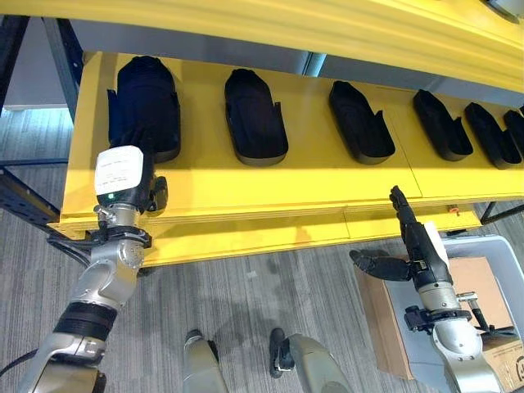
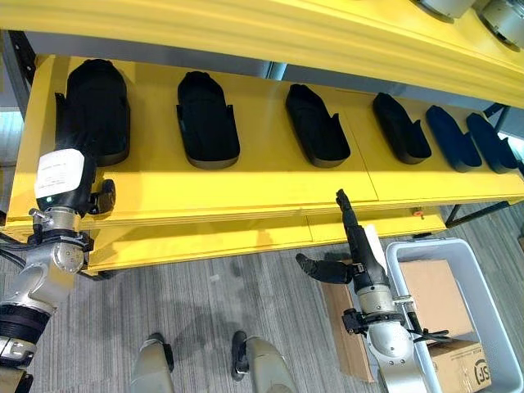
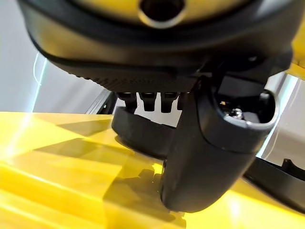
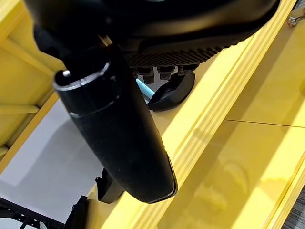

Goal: Move parts from the plastic box to the shelf.

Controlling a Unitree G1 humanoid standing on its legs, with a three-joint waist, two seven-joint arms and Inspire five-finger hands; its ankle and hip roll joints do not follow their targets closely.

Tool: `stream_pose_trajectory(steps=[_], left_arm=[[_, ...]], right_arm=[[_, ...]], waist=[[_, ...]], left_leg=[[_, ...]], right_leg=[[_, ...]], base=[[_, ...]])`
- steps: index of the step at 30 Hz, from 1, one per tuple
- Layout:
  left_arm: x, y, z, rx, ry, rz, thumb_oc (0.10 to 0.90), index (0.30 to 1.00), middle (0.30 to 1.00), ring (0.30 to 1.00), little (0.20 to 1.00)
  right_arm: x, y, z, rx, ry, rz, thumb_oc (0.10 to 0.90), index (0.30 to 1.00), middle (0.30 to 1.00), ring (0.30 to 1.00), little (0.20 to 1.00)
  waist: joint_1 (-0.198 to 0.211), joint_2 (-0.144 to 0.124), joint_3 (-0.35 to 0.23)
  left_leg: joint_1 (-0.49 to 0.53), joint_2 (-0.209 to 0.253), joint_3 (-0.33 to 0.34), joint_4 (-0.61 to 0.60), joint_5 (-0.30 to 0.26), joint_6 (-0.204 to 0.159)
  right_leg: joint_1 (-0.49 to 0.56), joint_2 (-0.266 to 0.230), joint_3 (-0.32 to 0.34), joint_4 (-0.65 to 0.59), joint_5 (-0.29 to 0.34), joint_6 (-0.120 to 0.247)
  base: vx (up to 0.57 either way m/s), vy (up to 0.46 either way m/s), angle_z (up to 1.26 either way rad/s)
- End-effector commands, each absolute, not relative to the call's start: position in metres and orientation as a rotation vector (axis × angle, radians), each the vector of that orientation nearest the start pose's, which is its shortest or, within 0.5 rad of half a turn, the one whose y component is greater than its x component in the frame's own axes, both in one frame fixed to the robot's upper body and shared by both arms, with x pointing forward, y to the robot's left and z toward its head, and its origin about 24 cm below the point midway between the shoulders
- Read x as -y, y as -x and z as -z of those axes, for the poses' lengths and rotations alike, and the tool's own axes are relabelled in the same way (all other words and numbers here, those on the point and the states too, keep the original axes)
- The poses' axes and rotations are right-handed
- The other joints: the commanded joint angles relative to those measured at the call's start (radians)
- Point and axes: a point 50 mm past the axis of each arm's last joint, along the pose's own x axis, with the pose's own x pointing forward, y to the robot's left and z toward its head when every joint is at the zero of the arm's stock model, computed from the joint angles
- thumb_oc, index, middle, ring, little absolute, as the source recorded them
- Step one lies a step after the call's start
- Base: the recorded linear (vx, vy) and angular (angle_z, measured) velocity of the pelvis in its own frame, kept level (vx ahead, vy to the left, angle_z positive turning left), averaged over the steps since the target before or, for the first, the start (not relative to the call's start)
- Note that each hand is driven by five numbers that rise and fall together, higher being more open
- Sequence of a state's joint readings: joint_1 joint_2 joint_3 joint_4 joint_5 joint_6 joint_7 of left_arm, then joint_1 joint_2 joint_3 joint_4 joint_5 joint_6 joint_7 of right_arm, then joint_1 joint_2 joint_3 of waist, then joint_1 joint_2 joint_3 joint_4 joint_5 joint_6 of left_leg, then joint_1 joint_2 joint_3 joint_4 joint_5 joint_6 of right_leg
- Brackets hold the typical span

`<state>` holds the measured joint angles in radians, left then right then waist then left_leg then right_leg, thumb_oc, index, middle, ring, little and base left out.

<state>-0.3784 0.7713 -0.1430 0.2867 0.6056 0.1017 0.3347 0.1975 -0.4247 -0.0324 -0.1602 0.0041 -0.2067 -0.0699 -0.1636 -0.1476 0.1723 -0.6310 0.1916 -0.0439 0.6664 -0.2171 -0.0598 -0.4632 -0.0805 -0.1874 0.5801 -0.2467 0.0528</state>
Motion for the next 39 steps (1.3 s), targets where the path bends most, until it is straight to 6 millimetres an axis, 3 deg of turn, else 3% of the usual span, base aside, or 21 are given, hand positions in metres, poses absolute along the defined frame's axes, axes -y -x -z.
stream_pose_trajectory(steps=[1,11,17,19,21,22,24,26,27,28,29,30,31,32,39], left_arm=[[-0.282,-0.308,-0.19,0.405,-1.455,-0.459,0.9,1.0,1.0,1.0,1.0],[-0.285,-0.284,-0.197,0.473,-1.477,-0.481,0.9,1.0,1.0,1.0,1.0],[-0.28,-0.261,-0.19,0.523,-1.372,-0.465,0.9,1.0,1.0,1.0,1.0],[-0.272,-0.25,-0.181,0.555,-1.161,-0.432,0.9,1.0,1.0,1.0,1.0],[-0.271,-0.244,-0.177,0.563,-1.07,-0.425,0.9,1.0,1.0,1.0,1.0],[-0.269,-0.237,-0.166,0.541,-0.927,-0.404,0.9,1.0,1.0,1.0,1.0],[-0.269,-0.234,-0.161,0.529,-0.856,-0.393,0.9,1.0,1.0,1.0,1.0],[-0.265,-0.229,-0.148,0.491,-0.632,-0.349,0.9,1.0,1.0,1.0,1.0],[-0.265,-0.229,-0.148,0.491,-0.632,-0.349,0.9,1.0,1.0,1.0,1.0],[-0.257,-0.226,-0.125,0.402,-0.267,-0.245,0.9,1.0,1.0,1.0,1.0],[-0.257,-0.226,-0.125,0.402,-0.265,-0.243,0.9,1.0,1.0,1.0,1.0],[-0.252,-0.22,-0.111,0.341,-0.121,-0.184,0.9,1.0,1.0,1.0,1.0],[-0.252,-0.219,-0.111,0.34,-0.121,-0.184,0.9,1.0,1.0,1.0,1.0],[-0.245,-0.214,-0.099,0.284,-0.005,-0.118,0.9,1.0,1.0,1.0,1.0],[-0.243,-0.196,-0.063,0.105,0.139,-0.093,0.9,1.0,1.0,1.0,1.0]], right_arm=[[0.242,-0.212,-0.132,0.446,0.448,0.12,0.9,1.0,1.0,1.0,1.0],[0.247,-0.211,-0.134,0.453,0.461,0.15,0.9,1.0,1.0,1.0,1.0],[0.248,-0.211,-0.133,0.453,0.453,0.163,0.9,1.0,1.0,1.0,1.0],[0.247,-0.211,-0.132,0.456,0.436,0.165,0.9,1.0,1.0,1.0,1.0],[0.245,-0.211,-0.132,0.458,0.413,0.157,0.9,1.0,1.0,1.0,1.0],[0.245,-0.21,-0.129,0.454,0.394,0.155,0.9,1.0,1.0,1.0,1.0],[0.244,-0.209,-0.128,0.45,0.379,0.147,0.9,1.0,1.0,1.0,1.0],[0.245,-0.209,-0.12,0.421,0.343,0.15,0.9,1.0,1.0,1.0,1.0],[0.245,-0.209,-0.12,0.421,0.343,0.15,0.9,1.0,1.0,1.0,1.0],[0.244,-0.209,-0.112,0.385,0.276,0.142,0.9,1.0,1.0,1.0,1.0],[0.244,-0.209,-0.112,0.384,0.276,0.142,0.9,1.0,1.0,1.0,1.0],[0.242,-0.207,-0.103,0.345,0.218,0.135,0.9,1.0,1.0,1.0,1.0],[0.242,-0.207,-0.103,0.344,0.218,0.134,0.9,1.0,1.0,1.0,1.0],[0.24,-0.205,-0.093,0.301,0.143,0.118,0.9,1.0,1.0,1.0,1.0],[0.239,-0.196,-0.078,0.203,0.098,0.074,0.9,1.0,1.0,1.0,1.0]], waist=[[0.005,0.041,-0.038],[0.028,0.05,-0.029],[0.045,0.056,-0.016],[0.057,0.058,-0.008],[0.06,0.059,-0.005],[0.066,0.061,-0.003],[0.068,0.061,-0.002],[0.073,0.06,0.005],[0.073,0.06,0.005],[0.073,0.068,0.003],[0.074,0.068,0.005],[0.073,0.078,0.001],[0.074,0.077,0.004],[0.071,0.089,-0.01],[0.063,0.117,-0.064]], left_leg=[[0.102,0.053,0.013,-0.006,-0.086,0.03],[0.103,0.045,0.01,-0.008,-0.087,0.035],[0.123,0.038,0.011,-0.029,-0.08,0.036],[0.143,0.034,0.012,-0.051,-0.069,0.036],[0.162,0.032,0.016,-0.07,-0.061,0.035],[0.193,0.031,0.024,-0.105,-0.047,0.032],[0.213,0.03,0.03,-0.127,-0.039,0.03],[0.239,0.029,0.044,-0.18,0.015,0.029],[0.239,0.029,0.044,-0.18,0.015,0.029],[0.301,0.02,0.051,-0.262,0.059,0.024],[0.306,0.019,0.052,-0.268,0.061,0.024],[0.351,0.013,0.061,-0.331,0.086,0.023],[0.358,0.013,0.063,-0.337,0.088,0.023],[0.414,-0.001,0.076,-0.415,0.119,0.023],[0.553,-0.02,0.113,-0.594,0.191,0.013]], right_leg=[[0.055,0.016,0.037,-0.012,-0.024,0.003],[0.053,0.011,0.035,-0.009,-0.026,0.0],[0.067,0.005,0.034,-0.02,-0.018,-0.001],[0.083,0.0,0.034,-0.036,-0.009,-0.002],[0.096,0.0,0.037,-0.048,-0.003,-0.002],[0.118,-0.003,0.039,-0.075,0.008,0.0],[0.135,-0.004,0.041,-0.092,0.015,0.002],[0.162,-0.01,0.029,-0.142,0.055,-0.002],[0.162,-0.01,0.029,-0.142,0.055,-0.002],[0.219,-0.008,0.028,-0.214,0.088,0.003],[0.223,-0.008,0.028,-0.218,0.089,0.003],[0.258,-0.01,0.029,-0.267,0.107,0.007],[0.263,-0.01,0.03,-0.27,0.108,0.007],[0.3,-0.012,0.037,-0.332,0.132,0.014],[0.409,-0.026,0.045,-0.482,0.183,0.032]], base=[[0.0,0.0,0.0],[0.0,0.0,0.0],[0.0,0.0,0.0],[0.0,0.0,0.0],[0.01,-0.018,0.06],[0.02,-0.023,0.1],[0.02,-0.028,0.08],[-0.07,-0.04,0.02],[-0.04,-0.06,0.05],[0.04,-0.045,0.06],[0.08,-0.054,0.07],[0.04,-0.01,0.06],[0.08,-0.001,0.07],[0.05,0.008,0.02],[0.07,0.015,-0.06]])
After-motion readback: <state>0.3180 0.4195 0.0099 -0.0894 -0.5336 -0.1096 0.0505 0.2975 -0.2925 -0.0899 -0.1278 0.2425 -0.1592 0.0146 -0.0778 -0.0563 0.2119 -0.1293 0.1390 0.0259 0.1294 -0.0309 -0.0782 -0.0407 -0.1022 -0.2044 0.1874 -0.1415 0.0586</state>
